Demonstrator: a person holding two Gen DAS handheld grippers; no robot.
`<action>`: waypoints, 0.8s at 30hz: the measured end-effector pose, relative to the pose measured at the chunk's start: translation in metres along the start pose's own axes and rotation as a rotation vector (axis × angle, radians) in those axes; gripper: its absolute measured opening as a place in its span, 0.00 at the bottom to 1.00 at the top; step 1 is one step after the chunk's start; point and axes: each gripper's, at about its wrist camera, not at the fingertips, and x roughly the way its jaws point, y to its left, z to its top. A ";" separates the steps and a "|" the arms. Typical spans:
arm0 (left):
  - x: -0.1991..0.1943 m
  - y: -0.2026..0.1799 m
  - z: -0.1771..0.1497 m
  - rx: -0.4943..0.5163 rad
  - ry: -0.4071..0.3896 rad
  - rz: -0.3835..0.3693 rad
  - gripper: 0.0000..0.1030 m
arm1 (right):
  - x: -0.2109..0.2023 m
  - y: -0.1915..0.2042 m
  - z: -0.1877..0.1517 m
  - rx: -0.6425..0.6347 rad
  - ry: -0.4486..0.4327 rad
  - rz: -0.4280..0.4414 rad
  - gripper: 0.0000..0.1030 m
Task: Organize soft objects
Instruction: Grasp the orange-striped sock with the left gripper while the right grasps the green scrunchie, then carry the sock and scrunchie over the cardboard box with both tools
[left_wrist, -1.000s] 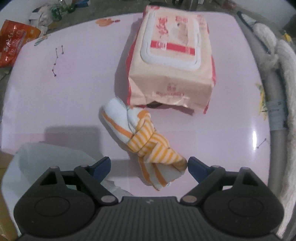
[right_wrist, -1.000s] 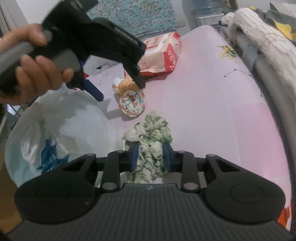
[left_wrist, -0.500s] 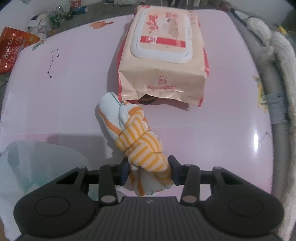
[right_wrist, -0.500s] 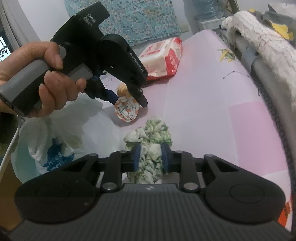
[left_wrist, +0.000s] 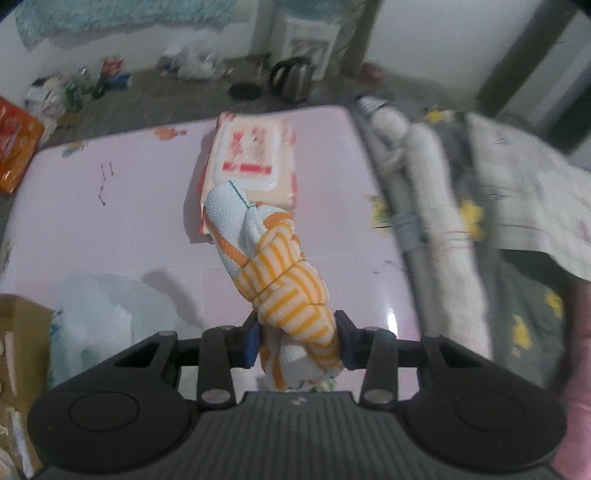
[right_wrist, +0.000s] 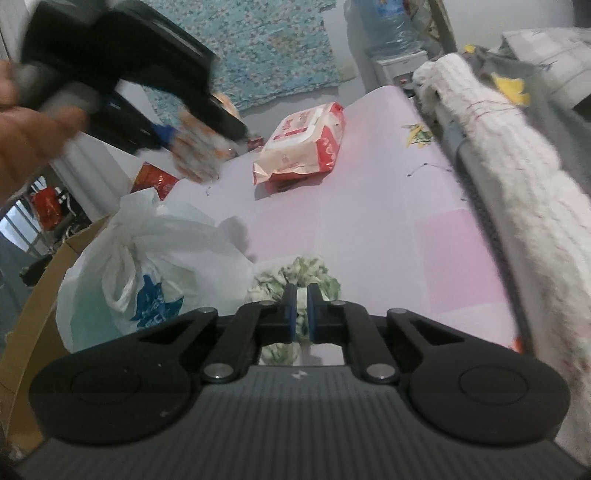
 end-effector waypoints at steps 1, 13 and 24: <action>-0.012 0.000 -0.005 0.014 -0.016 -0.007 0.40 | -0.002 0.001 -0.001 -0.001 0.010 0.004 0.09; -0.170 0.089 -0.103 -0.043 -0.208 0.030 0.40 | 0.058 0.026 -0.003 -0.298 0.074 -0.079 0.96; -0.251 0.234 -0.191 -0.311 -0.343 0.080 0.41 | 0.052 0.034 -0.021 -0.420 0.129 -0.208 0.17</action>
